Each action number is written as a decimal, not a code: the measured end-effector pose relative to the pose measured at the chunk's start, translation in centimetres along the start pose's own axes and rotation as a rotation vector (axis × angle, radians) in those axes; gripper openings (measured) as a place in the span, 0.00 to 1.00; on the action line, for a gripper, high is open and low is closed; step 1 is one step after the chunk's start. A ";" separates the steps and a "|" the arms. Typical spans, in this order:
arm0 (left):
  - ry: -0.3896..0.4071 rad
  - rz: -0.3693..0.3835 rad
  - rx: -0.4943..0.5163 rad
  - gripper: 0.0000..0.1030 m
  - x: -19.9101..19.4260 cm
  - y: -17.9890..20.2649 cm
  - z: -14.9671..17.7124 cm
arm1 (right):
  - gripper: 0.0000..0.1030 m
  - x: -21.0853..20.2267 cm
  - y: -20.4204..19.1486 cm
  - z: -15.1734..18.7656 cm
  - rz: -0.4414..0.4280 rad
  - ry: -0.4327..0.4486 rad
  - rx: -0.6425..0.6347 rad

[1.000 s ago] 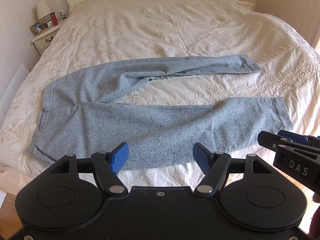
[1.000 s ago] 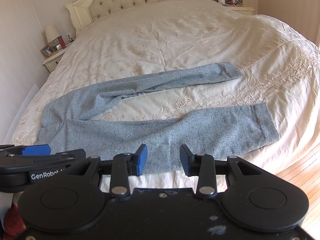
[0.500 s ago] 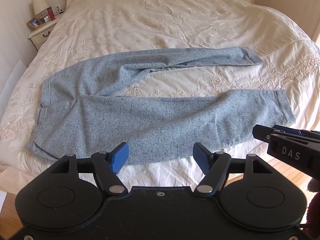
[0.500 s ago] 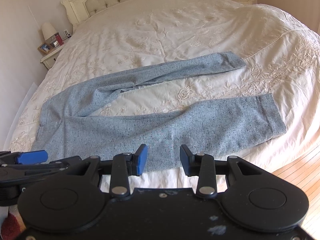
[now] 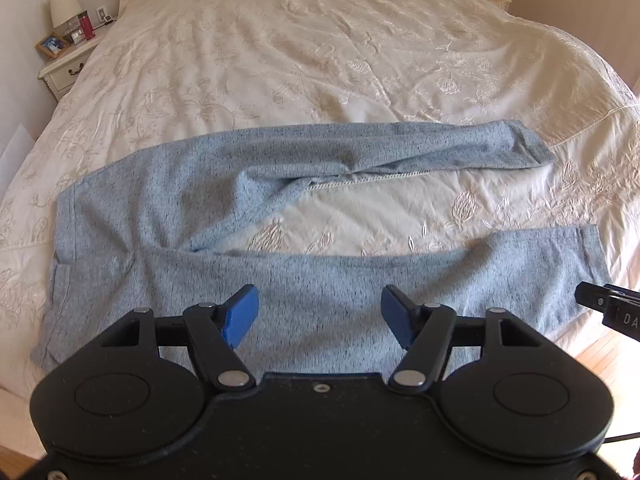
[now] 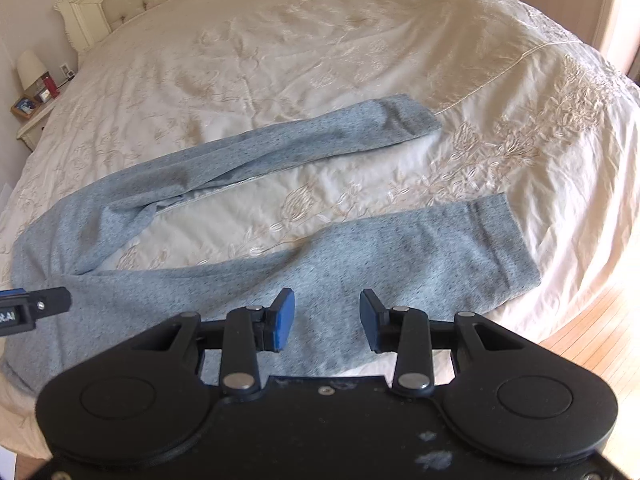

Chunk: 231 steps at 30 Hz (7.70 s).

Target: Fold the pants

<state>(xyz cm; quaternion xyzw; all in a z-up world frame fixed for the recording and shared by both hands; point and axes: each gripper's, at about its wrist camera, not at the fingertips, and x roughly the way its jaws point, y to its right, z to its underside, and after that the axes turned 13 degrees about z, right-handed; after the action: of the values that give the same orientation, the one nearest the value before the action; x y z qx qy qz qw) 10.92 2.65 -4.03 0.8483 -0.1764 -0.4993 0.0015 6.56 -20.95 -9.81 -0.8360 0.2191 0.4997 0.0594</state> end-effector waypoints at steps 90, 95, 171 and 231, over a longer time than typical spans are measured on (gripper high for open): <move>0.039 -0.152 -0.079 0.55 14.2 -12.1 -15.4 | 0.30 20.1 -1.2 -23.0 0.047 -0.146 0.079; 0.006 -0.150 -0.153 0.54 14.7 -12.6 -14.8 | 0.30 24.0 -3.0 -26.4 0.045 -0.178 0.009; -0.304 -0.026 -0.569 0.55 21.2 -22.1 -19.6 | 0.02 30.4 -4.8 -28.9 0.130 -0.334 0.102; -0.168 0.106 -0.552 0.06 12.9 -19.3 -11.9 | 0.33 19.6 9.9 -14.8 0.014 -0.297 0.595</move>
<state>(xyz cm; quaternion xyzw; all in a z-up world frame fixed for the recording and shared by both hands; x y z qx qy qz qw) 32.44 14.80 -12.37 0.7611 -0.0773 -0.5962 0.2435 22.24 -40.52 -18.23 -0.6983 0.3502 0.5307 0.3288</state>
